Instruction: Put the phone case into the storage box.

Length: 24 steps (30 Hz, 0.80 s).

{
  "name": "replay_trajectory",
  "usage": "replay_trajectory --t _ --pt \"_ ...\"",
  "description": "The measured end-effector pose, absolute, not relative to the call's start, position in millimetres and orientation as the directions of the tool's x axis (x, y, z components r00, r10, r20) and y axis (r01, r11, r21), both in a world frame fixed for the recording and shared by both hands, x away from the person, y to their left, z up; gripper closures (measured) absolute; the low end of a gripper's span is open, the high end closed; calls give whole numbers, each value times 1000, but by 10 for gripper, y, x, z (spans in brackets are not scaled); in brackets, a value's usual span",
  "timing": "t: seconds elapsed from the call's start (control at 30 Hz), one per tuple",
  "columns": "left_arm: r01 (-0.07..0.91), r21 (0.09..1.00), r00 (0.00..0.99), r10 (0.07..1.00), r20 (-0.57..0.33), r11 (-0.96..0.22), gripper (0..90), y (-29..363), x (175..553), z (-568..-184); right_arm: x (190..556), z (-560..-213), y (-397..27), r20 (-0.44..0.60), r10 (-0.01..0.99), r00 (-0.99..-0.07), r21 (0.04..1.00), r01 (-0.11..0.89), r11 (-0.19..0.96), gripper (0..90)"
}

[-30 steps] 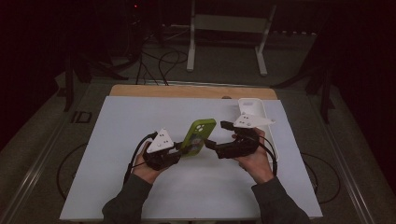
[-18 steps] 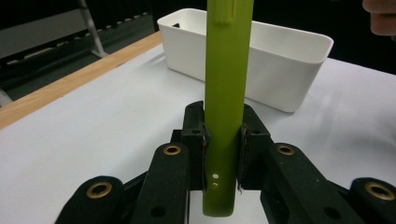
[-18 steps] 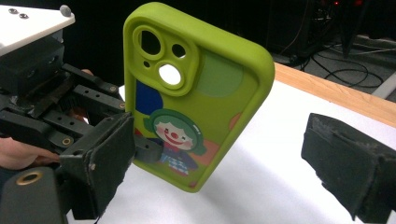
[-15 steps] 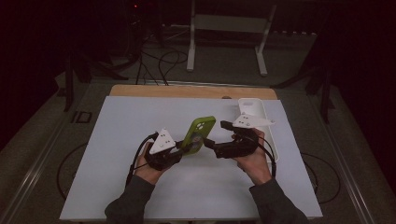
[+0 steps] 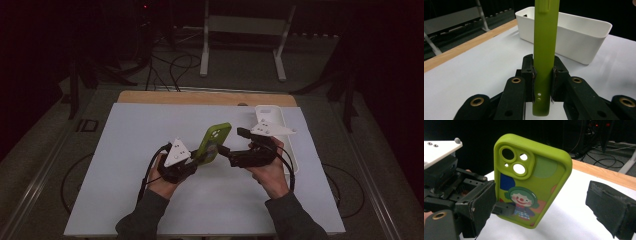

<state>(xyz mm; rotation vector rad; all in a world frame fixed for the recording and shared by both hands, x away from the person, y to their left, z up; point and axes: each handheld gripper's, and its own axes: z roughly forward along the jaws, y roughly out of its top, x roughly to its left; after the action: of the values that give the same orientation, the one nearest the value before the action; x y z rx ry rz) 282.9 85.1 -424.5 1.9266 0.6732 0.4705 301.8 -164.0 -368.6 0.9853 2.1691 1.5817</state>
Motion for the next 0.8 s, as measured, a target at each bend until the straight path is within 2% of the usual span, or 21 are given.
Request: replay_trajectory --t 0.8 --pt "255 917 717 696 33 -306 778 792 2804 -4289 3045 -3653 -1519 192 676 -712 922 367 124 79"
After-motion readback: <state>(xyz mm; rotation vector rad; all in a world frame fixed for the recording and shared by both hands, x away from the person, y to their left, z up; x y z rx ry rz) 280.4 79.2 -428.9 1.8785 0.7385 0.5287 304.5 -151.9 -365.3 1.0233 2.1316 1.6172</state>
